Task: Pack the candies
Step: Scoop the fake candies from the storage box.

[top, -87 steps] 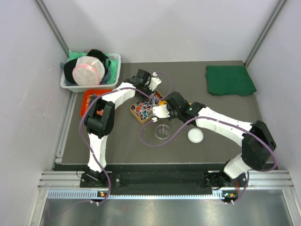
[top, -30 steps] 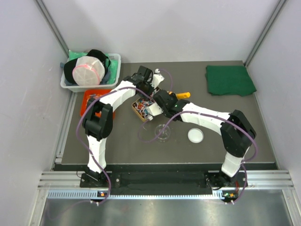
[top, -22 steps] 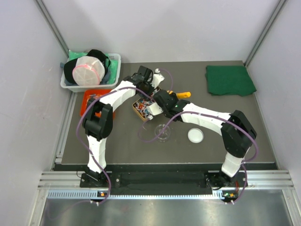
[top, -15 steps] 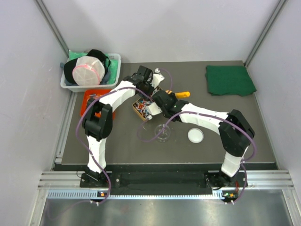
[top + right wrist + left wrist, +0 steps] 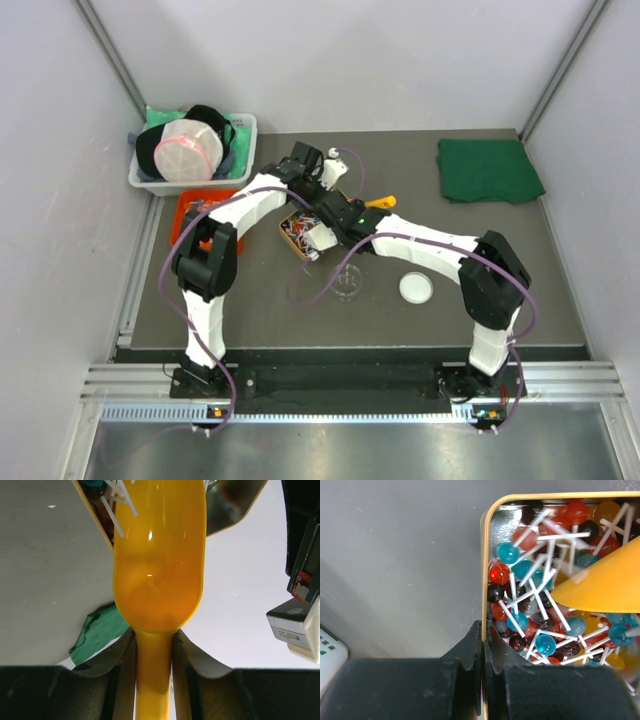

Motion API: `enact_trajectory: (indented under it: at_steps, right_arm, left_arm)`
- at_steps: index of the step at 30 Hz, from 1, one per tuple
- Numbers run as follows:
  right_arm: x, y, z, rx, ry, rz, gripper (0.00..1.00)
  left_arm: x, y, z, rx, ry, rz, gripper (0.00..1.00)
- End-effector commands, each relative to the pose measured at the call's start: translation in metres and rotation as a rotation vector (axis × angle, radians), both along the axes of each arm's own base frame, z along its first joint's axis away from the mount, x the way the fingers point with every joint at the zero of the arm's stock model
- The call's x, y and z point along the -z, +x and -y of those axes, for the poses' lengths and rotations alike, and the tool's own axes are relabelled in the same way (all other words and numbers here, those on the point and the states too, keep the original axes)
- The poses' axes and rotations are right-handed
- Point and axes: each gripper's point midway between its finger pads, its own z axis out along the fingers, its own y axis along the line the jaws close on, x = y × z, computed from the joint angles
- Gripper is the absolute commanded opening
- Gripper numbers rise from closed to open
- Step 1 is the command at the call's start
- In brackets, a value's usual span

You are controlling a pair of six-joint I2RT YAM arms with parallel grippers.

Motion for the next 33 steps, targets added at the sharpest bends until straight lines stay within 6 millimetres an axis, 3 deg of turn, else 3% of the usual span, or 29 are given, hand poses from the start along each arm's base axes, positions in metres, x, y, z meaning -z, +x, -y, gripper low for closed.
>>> enact_trajectory:
  at_steps: [1,19,23,28,33]
  right_arm:
    - [-0.002,-0.014,-0.01,-0.035,0.01,-0.104,0.0]
    - [0.02,-0.008,-0.013,-0.059,0.003,-0.13,0.0]
    - [0.021,-0.009,-0.016,-0.077,-0.012,-0.11,0.0]
    - [0.025,-0.024,-0.026,-0.092,0.03,-0.196,0.0]
    - [0.03,-0.022,-0.028,-0.07,0.048,-0.196,0.0]
  left_arm:
    - [-0.073,0.016,0.016,0.036,-0.107,0.204,0.0]
    - [-0.072,-0.014,0.039,0.241,-0.138,0.208,0.0]
    - [-0.071,-0.014,0.041,0.249,-0.132,0.212,0.0]
    - [-0.07,-0.012,0.042,0.249,-0.131,0.22,0.0]
    - [-0.071,-0.012,0.042,0.245,-0.13,0.219,0.0]
